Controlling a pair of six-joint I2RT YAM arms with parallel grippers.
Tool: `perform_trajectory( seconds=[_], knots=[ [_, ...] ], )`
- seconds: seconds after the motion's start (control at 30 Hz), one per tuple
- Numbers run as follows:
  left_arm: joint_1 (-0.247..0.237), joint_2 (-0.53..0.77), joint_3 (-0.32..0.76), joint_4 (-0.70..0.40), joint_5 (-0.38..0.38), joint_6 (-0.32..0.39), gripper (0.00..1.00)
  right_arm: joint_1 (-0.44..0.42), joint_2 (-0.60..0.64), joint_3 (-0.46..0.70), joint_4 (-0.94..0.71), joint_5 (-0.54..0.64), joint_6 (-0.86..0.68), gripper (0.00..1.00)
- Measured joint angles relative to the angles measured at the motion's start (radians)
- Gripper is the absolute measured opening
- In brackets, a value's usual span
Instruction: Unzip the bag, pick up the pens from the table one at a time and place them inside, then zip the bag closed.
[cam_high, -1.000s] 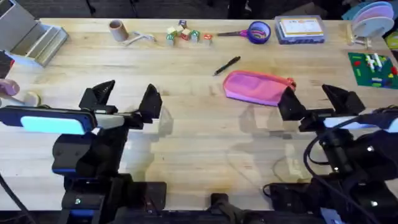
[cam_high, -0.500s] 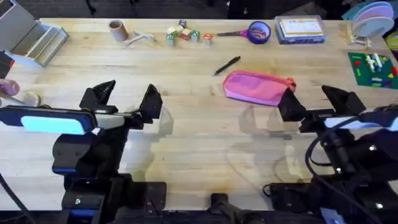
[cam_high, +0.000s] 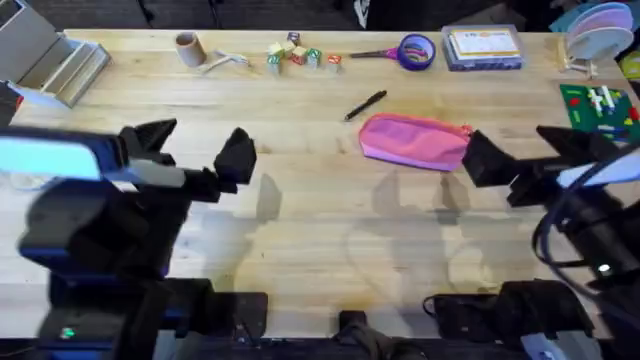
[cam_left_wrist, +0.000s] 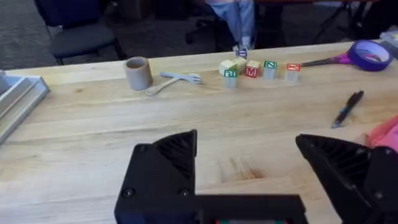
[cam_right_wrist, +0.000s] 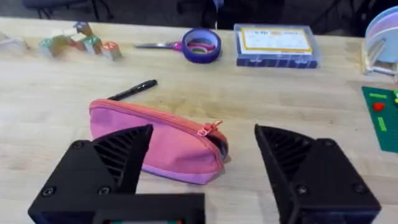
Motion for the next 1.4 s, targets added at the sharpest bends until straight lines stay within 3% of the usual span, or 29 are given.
perform_trajectory(
  seconds=[0.5,0.73,0.9,1.27,1.4],
  knots=[
    [0.000,0.525,0.521,-0.225,0.053,0.042,0.993,0.000,0.443,0.521,-0.394,-0.004,-0.001,0.997],
    [0.000,0.709,0.732,-0.343,0.144,0.111,0.993,0.000,0.548,0.683,-0.476,-0.009,-0.001,0.998],
    [0.000,0.774,0.785,-0.353,0.194,0.138,0.993,0.000,0.550,0.694,-0.482,-0.009,-0.001,0.998],
    [0.000,0.788,0.787,-0.359,0.224,0.153,0.993,0.000,0.550,0.695,-0.482,-0.009,-0.004,0.998],
    [0.000,0.789,0.787,-0.359,0.266,0.197,0.993,0.000,0.550,0.695,-0.482,-0.009,-0.004,0.998]
  ],
)
